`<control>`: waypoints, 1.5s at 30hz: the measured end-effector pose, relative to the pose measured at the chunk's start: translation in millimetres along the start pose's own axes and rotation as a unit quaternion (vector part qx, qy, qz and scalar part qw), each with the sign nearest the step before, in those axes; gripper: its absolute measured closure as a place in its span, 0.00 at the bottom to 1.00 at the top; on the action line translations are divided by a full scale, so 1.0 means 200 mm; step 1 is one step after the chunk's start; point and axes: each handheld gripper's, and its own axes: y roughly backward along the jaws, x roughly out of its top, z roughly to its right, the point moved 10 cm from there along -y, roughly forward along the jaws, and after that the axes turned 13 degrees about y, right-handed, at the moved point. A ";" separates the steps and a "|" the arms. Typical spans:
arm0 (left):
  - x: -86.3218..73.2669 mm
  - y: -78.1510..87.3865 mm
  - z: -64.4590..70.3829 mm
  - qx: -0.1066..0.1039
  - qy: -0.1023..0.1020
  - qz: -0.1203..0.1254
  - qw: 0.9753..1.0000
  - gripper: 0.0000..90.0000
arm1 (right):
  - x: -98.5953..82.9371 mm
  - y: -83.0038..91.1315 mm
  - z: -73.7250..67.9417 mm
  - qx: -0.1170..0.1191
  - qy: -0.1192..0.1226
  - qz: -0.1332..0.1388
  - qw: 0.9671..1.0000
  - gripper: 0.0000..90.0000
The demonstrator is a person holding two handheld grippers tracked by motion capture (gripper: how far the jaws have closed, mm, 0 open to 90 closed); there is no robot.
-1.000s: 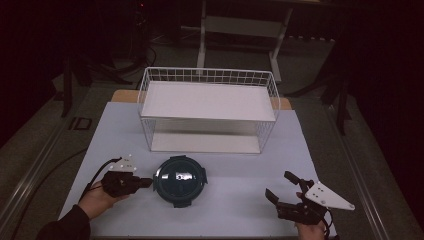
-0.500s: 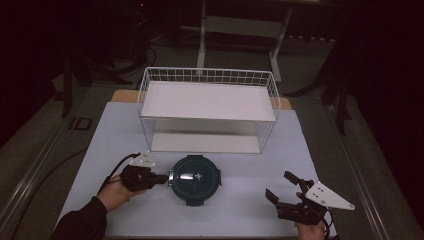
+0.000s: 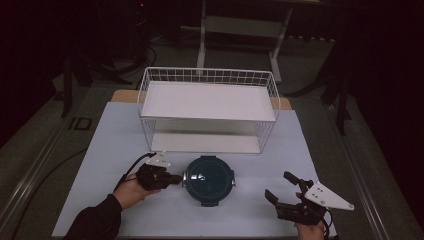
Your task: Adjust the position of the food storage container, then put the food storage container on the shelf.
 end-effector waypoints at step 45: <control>0.20 0.19 0.20 -0.061 0.037 0.099 0.993 0.01 | 0.04 -0.05 -0.10 0.023 0.019 -0.006 1.000 0.12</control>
